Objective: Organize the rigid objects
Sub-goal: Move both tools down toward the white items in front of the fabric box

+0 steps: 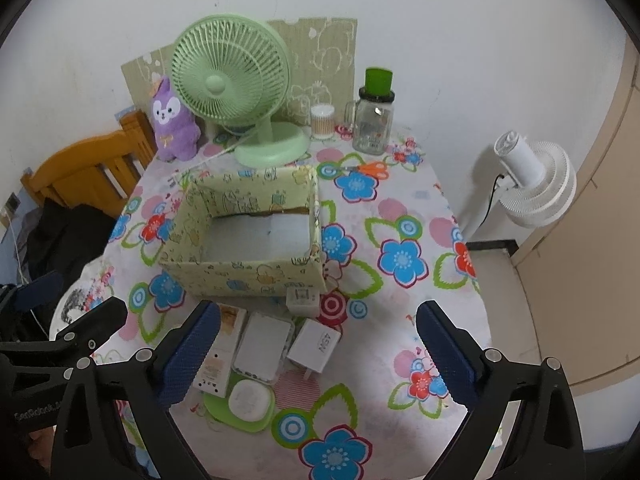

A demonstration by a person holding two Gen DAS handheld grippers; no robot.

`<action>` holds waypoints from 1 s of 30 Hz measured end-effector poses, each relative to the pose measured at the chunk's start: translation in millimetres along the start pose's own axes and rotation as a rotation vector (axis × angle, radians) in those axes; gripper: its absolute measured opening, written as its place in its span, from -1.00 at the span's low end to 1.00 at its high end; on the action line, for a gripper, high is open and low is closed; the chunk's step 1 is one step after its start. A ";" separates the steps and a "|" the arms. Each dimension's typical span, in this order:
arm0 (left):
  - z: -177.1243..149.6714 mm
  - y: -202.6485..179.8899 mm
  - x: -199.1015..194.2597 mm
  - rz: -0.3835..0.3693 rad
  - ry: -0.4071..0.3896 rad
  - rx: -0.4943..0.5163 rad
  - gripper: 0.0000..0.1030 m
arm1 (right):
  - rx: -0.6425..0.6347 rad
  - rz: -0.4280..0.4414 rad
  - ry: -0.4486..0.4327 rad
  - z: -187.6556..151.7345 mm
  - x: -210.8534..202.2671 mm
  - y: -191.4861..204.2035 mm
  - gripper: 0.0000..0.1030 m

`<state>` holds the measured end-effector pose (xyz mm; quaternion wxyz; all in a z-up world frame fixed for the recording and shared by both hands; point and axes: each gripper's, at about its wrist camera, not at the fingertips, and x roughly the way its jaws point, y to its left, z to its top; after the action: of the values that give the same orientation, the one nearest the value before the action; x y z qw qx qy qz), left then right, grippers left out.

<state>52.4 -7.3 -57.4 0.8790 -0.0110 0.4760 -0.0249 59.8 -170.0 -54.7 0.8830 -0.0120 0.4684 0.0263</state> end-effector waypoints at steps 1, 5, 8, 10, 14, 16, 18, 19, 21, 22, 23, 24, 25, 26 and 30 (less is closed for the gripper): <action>-0.5 0.8 4.2 0.002 0.008 0.000 0.96 | 0.003 0.003 0.007 -0.8 3.6 0.3 0.92; -3.9 3.7 22.7 0.004 0.036 0.006 0.95 | 0.007 0.011 0.030 -4.3 19.7 0.6 0.91; -6.9 5.2 36.9 0.006 0.056 0.015 0.94 | 0.006 0.010 0.051 -7.8 34.2 1.7 0.91; -9.3 6.1 48.3 0.005 0.076 0.021 0.94 | 0.007 0.007 0.068 -10.5 44.3 2.5 0.91; -13.6 7.8 67.9 -0.002 0.111 0.032 0.92 | 0.008 0.000 0.090 -16.2 60.4 3.0 0.91; -15.7 8.0 75.2 -0.003 0.124 0.038 0.92 | 0.011 -0.005 0.102 -18.3 68.2 2.9 0.91; -18.2 7.6 83.8 -0.002 0.141 0.045 0.91 | 0.016 -0.013 0.116 -20.9 76.9 2.9 0.91; -19.3 7.4 87.2 -0.002 0.146 0.046 0.91 | 0.019 -0.015 0.122 -22.6 80.1 2.5 0.91; -22.0 6.3 94.1 -0.004 0.161 0.050 0.89 | 0.033 -0.020 0.135 -25.4 88.1 1.2 0.91; -23.0 5.7 97.3 -0.004 0.168 0.050 0.89 | 0.039 -0.023 0.140 -26.9 91.4 0.5 0.91; -23.9 5.2 100.0 -0.004 0.173 0.051 0.88 | 0.043 -0.025 0.145 -28.0 94.3 -0.5 0.91; -25.3 4.2 104.6 -0.004 0.183 0.051 0.87 | 0.050 -0.030 0.154 -29.6 98.1 -1.5 0.91; -26.4 3.4 107.9 -0.004 0.190 0.051 0.87 | 0.056 -0.035 0.162 -31.1 101.9 -2.7 0.91; -27.4 2.9 110.7 -0.004 0.195 0.051 0.86 | 0.062 -0.038 0.171 -32.3 105.4 -3.7 0.91; -32.9 -1.0 124.3 -0.004 0.225 0.054 0.84 | 0.081 -0.049 0.198 -37.7 117.8 -7.8 0.86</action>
<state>92.6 -15.0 -179.4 0.8199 0.0144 0.5709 -0.0405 95.1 -175.4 -173.4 0.8325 0.0095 0.5537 -0.0154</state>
